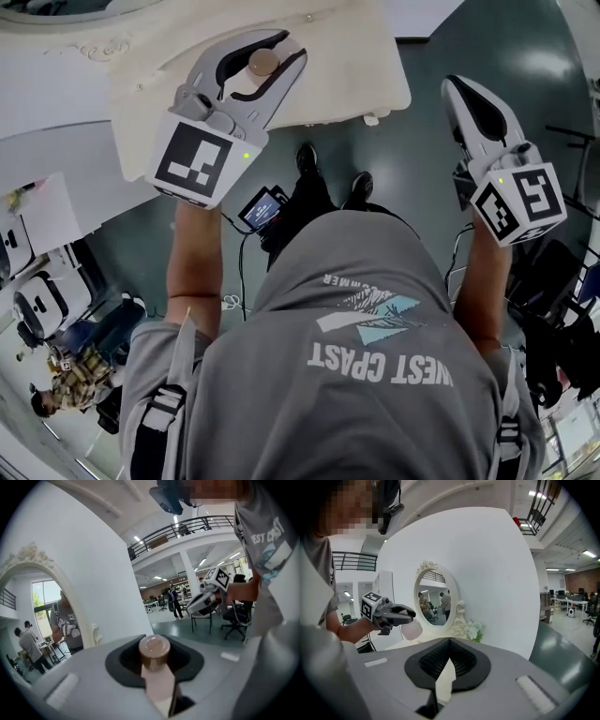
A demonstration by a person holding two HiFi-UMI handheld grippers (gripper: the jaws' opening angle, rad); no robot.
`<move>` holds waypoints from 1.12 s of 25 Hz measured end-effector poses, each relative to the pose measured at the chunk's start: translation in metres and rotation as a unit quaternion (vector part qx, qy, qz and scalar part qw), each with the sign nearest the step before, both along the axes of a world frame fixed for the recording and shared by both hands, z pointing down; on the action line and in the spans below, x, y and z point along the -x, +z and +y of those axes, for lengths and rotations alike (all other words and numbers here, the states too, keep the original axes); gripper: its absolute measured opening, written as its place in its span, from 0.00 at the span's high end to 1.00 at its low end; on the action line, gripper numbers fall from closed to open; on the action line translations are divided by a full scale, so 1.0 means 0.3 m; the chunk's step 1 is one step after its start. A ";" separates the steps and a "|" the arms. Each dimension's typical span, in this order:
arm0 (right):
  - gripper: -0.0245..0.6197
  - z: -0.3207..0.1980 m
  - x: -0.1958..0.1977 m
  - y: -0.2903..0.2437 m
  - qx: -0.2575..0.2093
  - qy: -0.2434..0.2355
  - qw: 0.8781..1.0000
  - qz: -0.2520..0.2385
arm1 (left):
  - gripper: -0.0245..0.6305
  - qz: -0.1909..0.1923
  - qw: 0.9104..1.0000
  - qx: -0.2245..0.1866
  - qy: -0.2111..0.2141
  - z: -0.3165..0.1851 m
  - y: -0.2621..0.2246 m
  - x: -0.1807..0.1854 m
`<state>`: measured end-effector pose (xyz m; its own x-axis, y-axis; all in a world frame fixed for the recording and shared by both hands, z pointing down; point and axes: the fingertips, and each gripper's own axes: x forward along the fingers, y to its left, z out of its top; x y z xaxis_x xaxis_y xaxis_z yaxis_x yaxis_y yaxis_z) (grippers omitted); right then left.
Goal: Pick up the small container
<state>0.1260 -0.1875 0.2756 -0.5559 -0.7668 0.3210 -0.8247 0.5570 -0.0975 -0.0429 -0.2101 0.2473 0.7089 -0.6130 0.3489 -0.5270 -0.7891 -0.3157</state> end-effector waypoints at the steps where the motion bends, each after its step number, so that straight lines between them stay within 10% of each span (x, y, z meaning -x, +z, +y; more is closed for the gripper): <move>1: 0.96 0.003 0.009 -0.016 -0.004 -0.004 1.000 0.001 | 0.82 -0.001 1.000 -0.003 -0.001 0.016 -0.021 0.006; 28: 0.96 0.008 0.187 -0.239 -0.079 -0.111 0.990 0.030 | 0.81 -0.027 0.997 -0.025 -0.073 0.214 -0.179 0.165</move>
<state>0.0699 -0.1852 0.2039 -0.6992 -0.6717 0.2448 -0.6827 0.7290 0.0504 -0.0923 -0.1459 0.1935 0.5923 -0.7257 0.3501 -0.6157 -0.6879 -0.3844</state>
